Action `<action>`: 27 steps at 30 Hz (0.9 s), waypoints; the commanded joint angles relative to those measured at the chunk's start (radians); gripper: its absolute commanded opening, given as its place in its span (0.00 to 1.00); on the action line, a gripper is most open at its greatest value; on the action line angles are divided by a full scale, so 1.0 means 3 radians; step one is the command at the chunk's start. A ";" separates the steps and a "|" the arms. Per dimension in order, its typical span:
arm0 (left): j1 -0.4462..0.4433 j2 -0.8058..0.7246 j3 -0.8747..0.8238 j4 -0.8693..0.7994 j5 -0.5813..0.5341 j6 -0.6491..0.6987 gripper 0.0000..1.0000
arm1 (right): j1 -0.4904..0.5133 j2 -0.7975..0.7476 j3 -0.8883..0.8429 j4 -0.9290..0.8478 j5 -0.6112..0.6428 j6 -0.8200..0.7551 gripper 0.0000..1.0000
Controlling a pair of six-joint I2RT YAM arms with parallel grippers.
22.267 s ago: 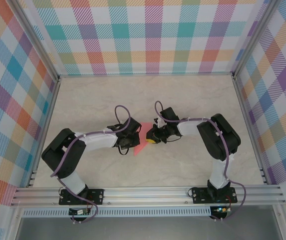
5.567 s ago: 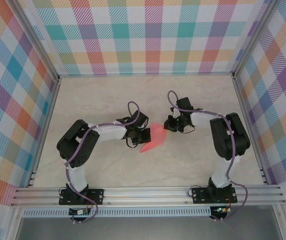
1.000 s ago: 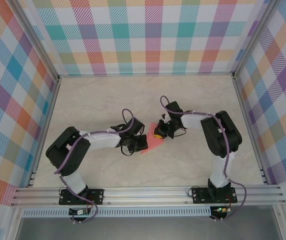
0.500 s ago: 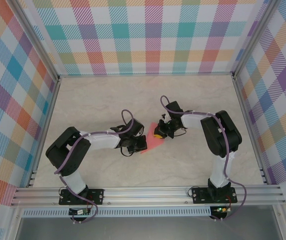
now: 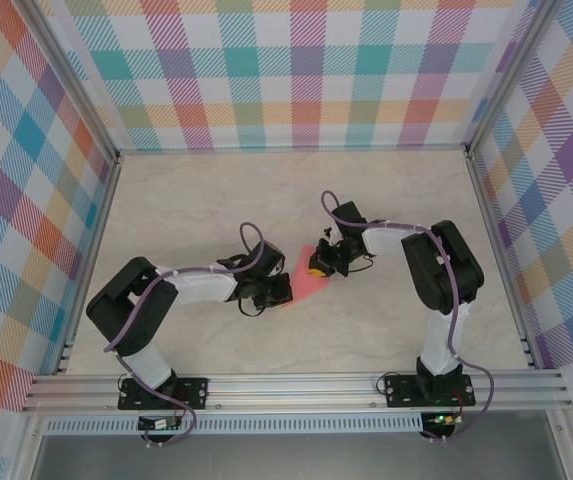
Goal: Fold a paper plane with a square sheet of paper (pick it up from the middle)
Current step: Fourth fold the wing at the center of the table.
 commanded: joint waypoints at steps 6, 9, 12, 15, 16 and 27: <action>-0.0025 -0.0088 -0.0248 -0.0474 -0.0055 -0.0056 0.03 | 0.0002 0.0326 -0.0125 -0.0361 0.0569 0.0001 0.00; -0.0024 -0.0146 -0.0313 -0.0478 -0.0040 -0.0064 0.03 | 0.0002 0.0331 -0.0125 -0.0360 0.0575 0.0002 0.00; -0.0025 -0.0188 -0.0349 -0.0497 0.0002 -0.0059 0.03 | 0.0002 0.0339 -0.0120 -0.0373 0.0585 0.0000 0.00; -0.0025 -0.0191 -0.0353 -0.0546 0.0067 0.0005 0.02 | 0.0000 0.0342 -0.0120 -0.0384 0.0590 -0.0002 0.00; -0.0027 -0.0191 -0.0352 -0.0578 0.0076 0.0035 0.02 | 0.0001 0.0343 -0.0124 -0.0388 0.0592 -0.0003 0.00; -0.0022 -0.0527 -0.0089 -0.0727 0.0008 0.0263 0.01 | 0.0002 0.0339 -0.0140 -0.0374 0.0590 -0.0001 0.00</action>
